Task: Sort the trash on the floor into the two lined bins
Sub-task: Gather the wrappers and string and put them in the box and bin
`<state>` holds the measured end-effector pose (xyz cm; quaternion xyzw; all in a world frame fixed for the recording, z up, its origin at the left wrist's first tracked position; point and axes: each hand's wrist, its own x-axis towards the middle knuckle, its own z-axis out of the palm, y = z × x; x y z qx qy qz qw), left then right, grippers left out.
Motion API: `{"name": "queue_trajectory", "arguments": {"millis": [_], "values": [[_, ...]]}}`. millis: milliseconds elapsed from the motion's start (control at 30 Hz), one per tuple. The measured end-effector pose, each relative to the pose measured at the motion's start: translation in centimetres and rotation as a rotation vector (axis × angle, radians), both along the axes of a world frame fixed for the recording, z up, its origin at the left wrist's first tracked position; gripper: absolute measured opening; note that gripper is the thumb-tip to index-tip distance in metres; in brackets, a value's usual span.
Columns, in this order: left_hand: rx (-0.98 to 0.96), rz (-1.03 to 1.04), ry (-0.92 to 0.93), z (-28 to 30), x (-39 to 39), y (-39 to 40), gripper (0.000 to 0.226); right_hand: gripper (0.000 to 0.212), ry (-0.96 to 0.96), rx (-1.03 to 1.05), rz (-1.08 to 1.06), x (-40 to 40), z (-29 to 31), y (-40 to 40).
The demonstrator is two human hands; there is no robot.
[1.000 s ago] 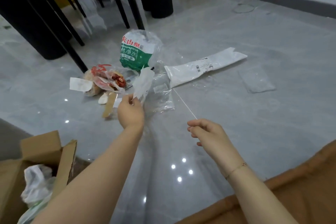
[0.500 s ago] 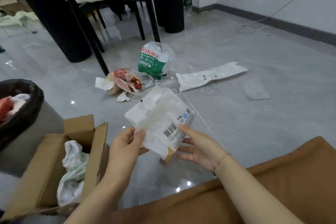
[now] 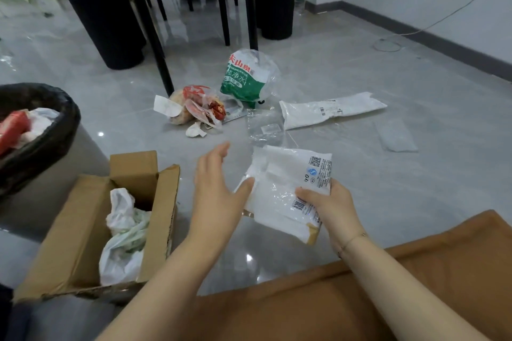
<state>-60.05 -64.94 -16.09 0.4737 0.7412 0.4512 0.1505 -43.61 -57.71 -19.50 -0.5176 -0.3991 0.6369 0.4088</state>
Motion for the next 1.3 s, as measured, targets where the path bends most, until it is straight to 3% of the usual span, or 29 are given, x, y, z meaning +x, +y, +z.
{"name": "queue_trajectory", "arguments": {"millis": [67,167,200,267,367,500,700,833,867,933,1033,1100,1167,1300], "values": [[-0.115,-0.077,-0.008,0.7,-1.1,0.4,0.076,0.033,0.041,-0.017,0.079,0.1,0.2,0.2],[-0.437,-0.09,-0.404,1.6,-3.3,1.0,0.11,0.036,0.159,-0.057,0.288,0.7,1.0,0.5],[-0.502,-0.139,-0.56,1.8,-3.9,0.9,0.11,0.036,0.175,-0.064,0.341,1.0,1.3,0.5],[-0.554,-0.296,-0.744,1.7,-4.1,0.8,0.082,0.04,0.172,-0.068,0.413,1.3,1.6,0.6],[-0.492,-0.367,-0.783,1.5,-3.3,1.2,0.047,0.042,0.14,-0.062,0.422,1.3,1.4,0.5],[-0.418,-0.375,-0.818,1.1,-3.6,1.2,0.054,0.032,0.056,0.02,0.465,1.9,2.2,0.6],[-0.284,-0.391,-0.725,2.4,-4.1,0.9,0.026,0.042,0.476,-0.219,0.56,2.4,3.0,1.0],[-0.236,-0.513,-0.794,3.3,-4.8,0.2,0.032,0.066,0.706,-0.366,0.612,2.8,2.7,1.1],[-0.257,-0.566,-0.872,3.3,-5.1,0.0,0.033,0.064,0.68,-0.367,0.58,2.7,3.0,0.9],[-0.308,-0.703,-1.069,3.5,-5.6,-0.3,0.037,0.036,0.574,-0.297,0.472,2.6,3.0,0.9],[-0.356,-0.774,-1.276,3.7,-5.8,-0.6,0.056,0.029,0.29,-0.11,0.469,2.5,2.8,0.9],[-0.441,-0.689,-1.223,3.6,-5.3,-0.6,0.064,0.034,0.154,0.017,0.459,2.6,2.7,0.8],[-0.527,-0.592,-1.085,3.3,-4.7,-0.4,0.052,0.048,0.063,0.15,0.417,2.9,2.7,0.8],[-0.68,-0.696,-1.148,2.9,-4.7,-0.3,0.045,0.06,0.008,0.359,0.34,3.1,2.5,1.0]]}}
